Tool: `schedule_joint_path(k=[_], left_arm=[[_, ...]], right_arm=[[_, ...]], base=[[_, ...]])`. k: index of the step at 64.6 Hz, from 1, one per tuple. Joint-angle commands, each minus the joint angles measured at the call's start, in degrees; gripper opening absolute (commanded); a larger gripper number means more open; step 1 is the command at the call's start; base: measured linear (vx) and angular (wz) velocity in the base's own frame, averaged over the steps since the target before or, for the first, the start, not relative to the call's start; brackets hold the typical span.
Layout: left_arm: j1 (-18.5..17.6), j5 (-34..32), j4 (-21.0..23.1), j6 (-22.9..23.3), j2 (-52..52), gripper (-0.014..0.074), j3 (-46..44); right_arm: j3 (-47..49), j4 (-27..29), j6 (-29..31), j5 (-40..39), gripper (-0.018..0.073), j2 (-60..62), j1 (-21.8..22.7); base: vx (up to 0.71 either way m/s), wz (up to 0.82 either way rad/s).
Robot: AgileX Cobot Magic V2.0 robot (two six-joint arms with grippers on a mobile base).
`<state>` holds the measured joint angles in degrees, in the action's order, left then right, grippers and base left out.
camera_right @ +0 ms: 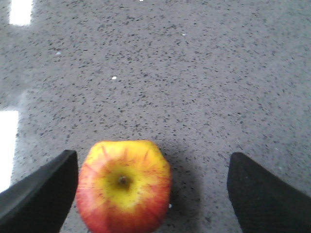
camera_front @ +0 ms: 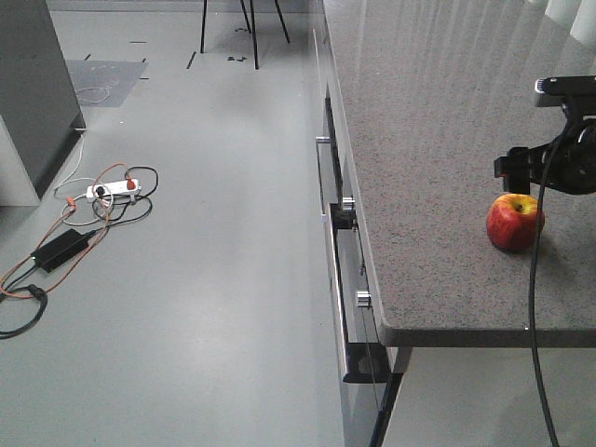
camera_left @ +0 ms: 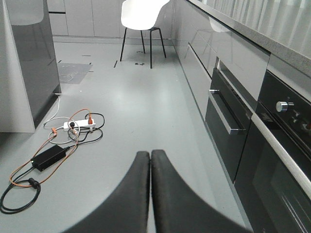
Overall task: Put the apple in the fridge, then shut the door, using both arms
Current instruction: 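Lower the open right gripper over the apple, then close the right gripper around the apple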
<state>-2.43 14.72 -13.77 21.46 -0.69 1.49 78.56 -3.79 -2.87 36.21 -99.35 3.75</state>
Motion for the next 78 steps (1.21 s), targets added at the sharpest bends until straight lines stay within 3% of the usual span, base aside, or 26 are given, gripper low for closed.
schedule_joint_path(k=[1, 63, 78], left_arm=[[-0.31, -3.69, -0.17, 0.39, -0.81, -0.0005, 1.21], [-0.31, -3.69, -0.17, 0.39, -0.81, -0.0005, 1.21], [-0.31, -3.69, -0.17, 0.39, -0.81, -0.0005, 1.21]], right_arm=[[2.02, 3.13, 4.13, -3.8, 0.0592, 2.39, 0.02], [2.02, 5.01, 5.41, -0.27, 0.0592, -3.9, 0.02], [2.02, 6.85, 5.41, -0.43, 0.0487, -4.87, 0.02]], base=[[0.0, 0.0], [0.0, 0.0], [0.0, 0.0]])
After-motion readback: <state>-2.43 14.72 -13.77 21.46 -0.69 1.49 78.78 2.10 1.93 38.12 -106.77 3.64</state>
